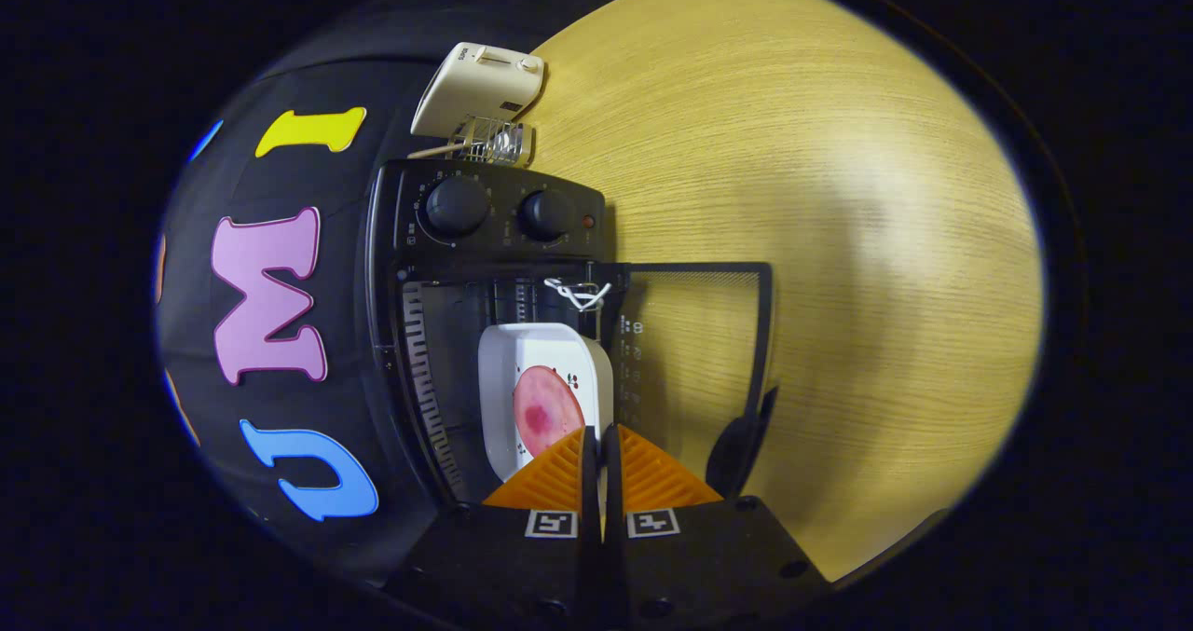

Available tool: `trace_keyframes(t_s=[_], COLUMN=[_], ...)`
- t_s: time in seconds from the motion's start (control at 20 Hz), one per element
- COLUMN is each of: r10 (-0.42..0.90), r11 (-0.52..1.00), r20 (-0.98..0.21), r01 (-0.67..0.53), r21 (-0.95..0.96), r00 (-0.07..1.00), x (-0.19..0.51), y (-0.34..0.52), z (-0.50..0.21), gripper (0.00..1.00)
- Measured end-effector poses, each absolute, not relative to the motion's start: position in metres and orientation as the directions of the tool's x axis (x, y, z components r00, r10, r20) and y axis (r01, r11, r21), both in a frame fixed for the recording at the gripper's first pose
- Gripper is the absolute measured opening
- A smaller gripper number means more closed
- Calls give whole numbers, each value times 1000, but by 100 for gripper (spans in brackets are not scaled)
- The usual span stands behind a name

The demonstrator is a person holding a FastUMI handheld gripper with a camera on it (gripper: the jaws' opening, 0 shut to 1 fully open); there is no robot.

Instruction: Open the toaster oven, put the food inside, and close the toaster oven door.

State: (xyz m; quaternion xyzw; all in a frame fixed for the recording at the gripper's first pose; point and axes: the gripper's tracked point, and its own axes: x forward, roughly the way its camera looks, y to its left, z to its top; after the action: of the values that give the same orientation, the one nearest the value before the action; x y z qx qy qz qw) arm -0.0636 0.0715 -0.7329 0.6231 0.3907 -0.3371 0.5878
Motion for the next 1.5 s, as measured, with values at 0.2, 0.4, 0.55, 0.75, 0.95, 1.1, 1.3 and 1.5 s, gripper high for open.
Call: trace_keyframes(t_s=[0.2,0.4,0.55,0.75,0.95,1.1,1.3,1.5], r10=[57,42,49,71,158,161,169,130], r11=[-6,-14,-46,-22,37,150,429,758], r20=[-884,-876,-860,-853,-861,-865,-831,-837], r01=[885,877,861,856,869,854,720,491], r21=[465,480,506,517,494,497,546,430], r00=[464,480,508,517,483,475,530,531], x=[-37,-19,-10,-14,-39,-59,-77,-116], y=[79,83,90,92,99,86,75,59], z=[-750,-761,-761,-754,-733,-710,-669,-657], gripper=[5,5,5,28,90,99,99,98])
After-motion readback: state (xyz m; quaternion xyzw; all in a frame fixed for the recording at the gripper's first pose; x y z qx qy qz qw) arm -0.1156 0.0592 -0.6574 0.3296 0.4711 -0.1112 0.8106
